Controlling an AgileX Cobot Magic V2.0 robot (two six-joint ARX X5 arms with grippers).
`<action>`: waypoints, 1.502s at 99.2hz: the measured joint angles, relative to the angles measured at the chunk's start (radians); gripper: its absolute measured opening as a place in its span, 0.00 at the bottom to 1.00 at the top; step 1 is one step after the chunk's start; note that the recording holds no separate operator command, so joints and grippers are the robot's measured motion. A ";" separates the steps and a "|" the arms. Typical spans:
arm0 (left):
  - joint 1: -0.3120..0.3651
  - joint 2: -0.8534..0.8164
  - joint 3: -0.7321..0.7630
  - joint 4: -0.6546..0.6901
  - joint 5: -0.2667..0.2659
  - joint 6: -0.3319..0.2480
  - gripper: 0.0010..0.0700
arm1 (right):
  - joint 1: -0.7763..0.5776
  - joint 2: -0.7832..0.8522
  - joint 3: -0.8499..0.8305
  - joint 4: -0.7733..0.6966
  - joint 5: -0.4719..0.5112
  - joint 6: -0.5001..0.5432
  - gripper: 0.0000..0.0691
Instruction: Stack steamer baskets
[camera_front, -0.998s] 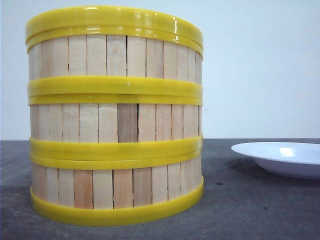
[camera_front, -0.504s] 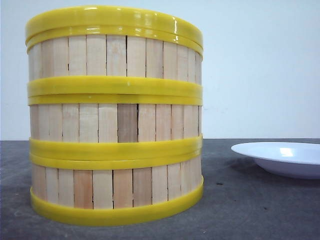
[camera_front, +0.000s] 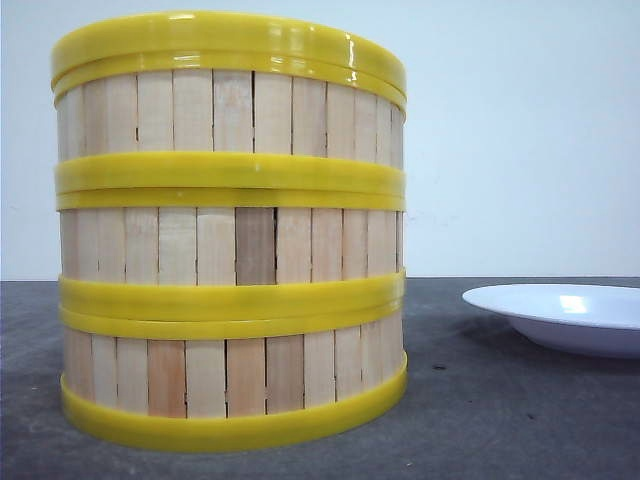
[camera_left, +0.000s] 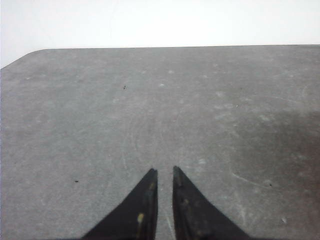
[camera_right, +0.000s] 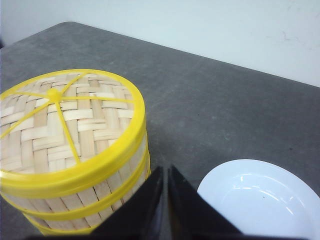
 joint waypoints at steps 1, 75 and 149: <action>0.000 0.000 0.000 0.000 0.000 0.000 0.03 | 0.000 0.000 0.000 0.000 0.000 0.000 0.01; 0.000 0.000 0.000 0.000 0.000 0.000 0.03 | 0.000 0.000 0.000 0.007 0.000 0.000 0.01; 0.000 0.000 0.000 0.000 0.000 0.000 0.03 | -0.759 -0.112 -0.217 0.281 -0.139 -0.127 0.01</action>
